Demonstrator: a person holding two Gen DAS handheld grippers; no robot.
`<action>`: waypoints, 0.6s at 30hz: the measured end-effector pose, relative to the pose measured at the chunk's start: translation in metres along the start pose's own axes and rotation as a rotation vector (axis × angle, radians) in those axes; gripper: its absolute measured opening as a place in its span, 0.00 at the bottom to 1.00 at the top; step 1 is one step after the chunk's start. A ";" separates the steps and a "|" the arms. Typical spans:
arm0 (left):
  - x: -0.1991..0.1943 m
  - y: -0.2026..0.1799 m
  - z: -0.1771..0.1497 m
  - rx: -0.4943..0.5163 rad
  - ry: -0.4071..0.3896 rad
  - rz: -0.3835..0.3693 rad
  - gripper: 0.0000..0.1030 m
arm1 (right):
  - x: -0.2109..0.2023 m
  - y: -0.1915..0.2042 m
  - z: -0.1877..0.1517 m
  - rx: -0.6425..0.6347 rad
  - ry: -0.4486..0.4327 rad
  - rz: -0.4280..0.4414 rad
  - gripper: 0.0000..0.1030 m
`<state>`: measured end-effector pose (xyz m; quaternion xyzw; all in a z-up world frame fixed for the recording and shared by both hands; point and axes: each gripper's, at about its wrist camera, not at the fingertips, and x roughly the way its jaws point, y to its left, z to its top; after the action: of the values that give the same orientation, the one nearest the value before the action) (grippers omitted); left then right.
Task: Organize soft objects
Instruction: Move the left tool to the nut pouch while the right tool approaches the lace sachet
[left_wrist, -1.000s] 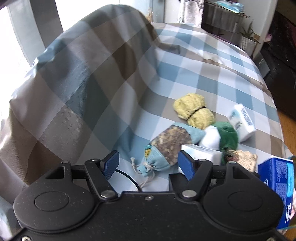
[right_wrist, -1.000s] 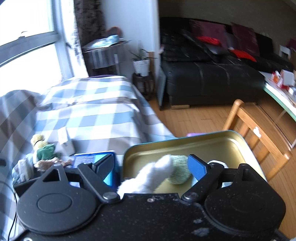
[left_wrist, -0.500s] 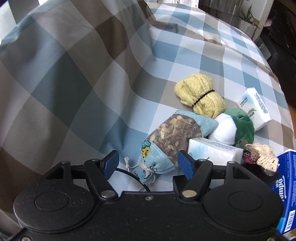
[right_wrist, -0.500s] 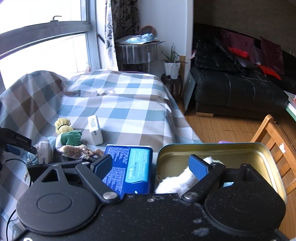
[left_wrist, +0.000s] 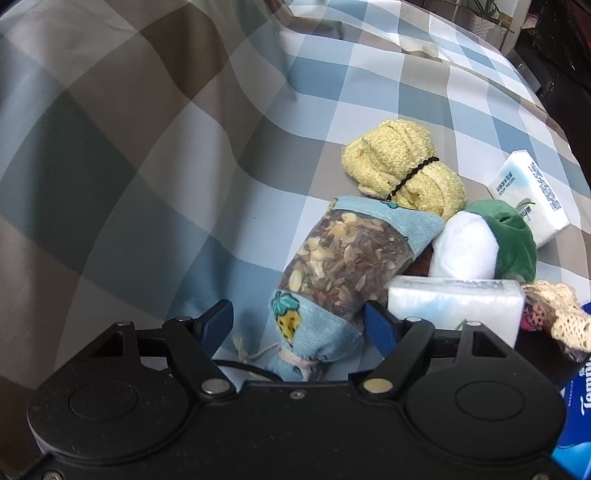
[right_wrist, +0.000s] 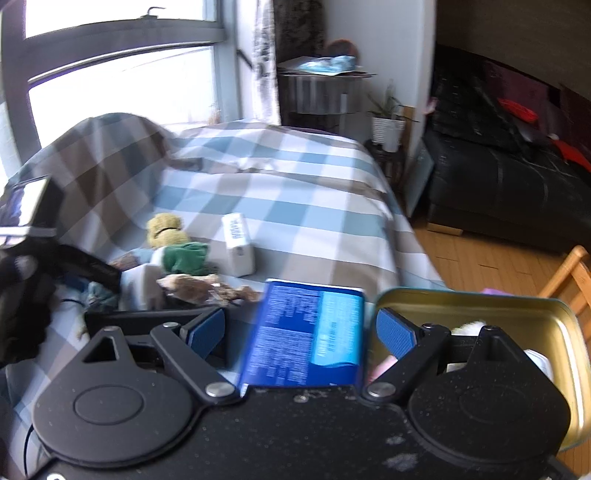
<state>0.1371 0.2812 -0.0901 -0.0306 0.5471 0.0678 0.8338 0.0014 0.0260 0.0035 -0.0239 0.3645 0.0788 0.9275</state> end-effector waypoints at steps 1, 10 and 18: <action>0.003 -0.001 0.002 0.003 0.000 0.004 0.73 | 0.002 0.006 0.001 -0.012 0.005 0.014 0.87; 0.028 -0.005 0.018 0.028 0.007 0.022 0.91 | 0.043 0.061 0.017 -0.099 0.030 0.080 0.87; 0.034 -0.006 0.019 0.076 -0.012 0.028 0.98 | 0.103 0.082 0.033 -0.151 0.104 0.076 0.87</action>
<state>0.1682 0.2807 -0.1136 0.0093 0.5448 0.0589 0.8364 0.0846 0.1238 -0.0414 -0.0837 0.4059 0.1399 0.8993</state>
